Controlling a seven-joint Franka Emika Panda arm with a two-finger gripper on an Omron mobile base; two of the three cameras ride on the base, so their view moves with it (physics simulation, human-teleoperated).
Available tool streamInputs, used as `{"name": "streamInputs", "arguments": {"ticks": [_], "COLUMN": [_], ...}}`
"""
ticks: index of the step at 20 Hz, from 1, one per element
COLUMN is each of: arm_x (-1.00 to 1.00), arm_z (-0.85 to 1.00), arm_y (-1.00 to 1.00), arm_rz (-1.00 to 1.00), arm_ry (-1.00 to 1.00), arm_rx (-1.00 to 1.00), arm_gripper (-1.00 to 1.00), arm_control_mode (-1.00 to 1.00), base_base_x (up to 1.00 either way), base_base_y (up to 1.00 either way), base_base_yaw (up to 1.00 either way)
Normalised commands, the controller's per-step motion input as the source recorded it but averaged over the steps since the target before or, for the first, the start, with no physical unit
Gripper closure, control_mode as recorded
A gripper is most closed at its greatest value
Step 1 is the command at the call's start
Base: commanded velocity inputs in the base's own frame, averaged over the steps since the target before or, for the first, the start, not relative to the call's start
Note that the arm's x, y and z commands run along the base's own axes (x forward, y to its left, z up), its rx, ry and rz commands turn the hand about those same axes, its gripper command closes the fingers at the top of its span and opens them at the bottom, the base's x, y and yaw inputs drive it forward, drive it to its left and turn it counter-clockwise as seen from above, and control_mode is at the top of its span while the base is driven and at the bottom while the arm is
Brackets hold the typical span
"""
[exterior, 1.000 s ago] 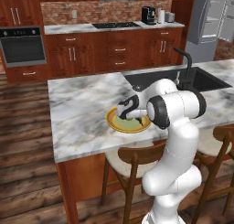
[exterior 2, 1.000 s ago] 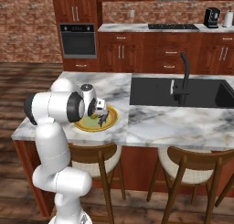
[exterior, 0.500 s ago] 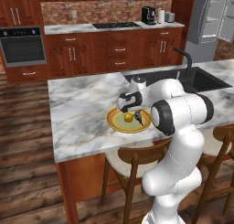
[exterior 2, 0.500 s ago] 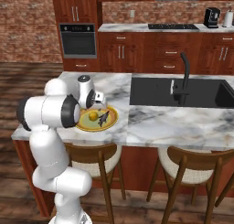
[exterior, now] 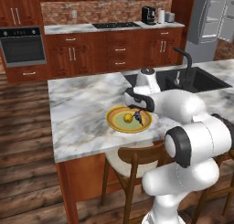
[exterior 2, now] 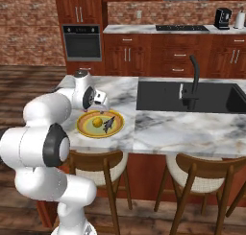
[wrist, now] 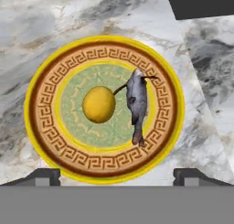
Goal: Take the cheese, fish, and lemon from the fridge and place them on the plate on the dining counter to create an appetizer plate.
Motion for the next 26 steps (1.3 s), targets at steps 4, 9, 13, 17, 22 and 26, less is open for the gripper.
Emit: {"name": "streamInputs", "arguments": {"ticks": [4,9,13,17,22,26], "arm_x": [-1.0,-1.0,-1.0,-1.0,-1.0,-1.0], "arm_z": [0.68,0.59,0.56,0.4,0.26,0.37], "arm_y": [-0.48,-0.37,-0.13,0.0,0.0,0.0], "arm_rz": [-0.04,0.0,0.0,0.0,0.03,0.04], "arm_ry": [-0.14,-0.17,-0.16,-0.2,-0.18,-0.06], "arm_rx": [0.0,0.0,0.0,0.0,0.0,0.0], "arm_gripper": [-1.0,-1.0,-1.0,-1.0,-1.0,-1.0], "arm_control_mode": [-1.0,-1.0,-1.0,-1.0,-1.0,-1.0], "base_base_x": [0.0,0.0,0.0,0.0,0.0,0.0], "base_base_y": [0.0,0.0,0.0,0.0,0.0,0.0], "base_base_yaw": [0.0,0.0,0.0,0.0,0.0,0.0]}}
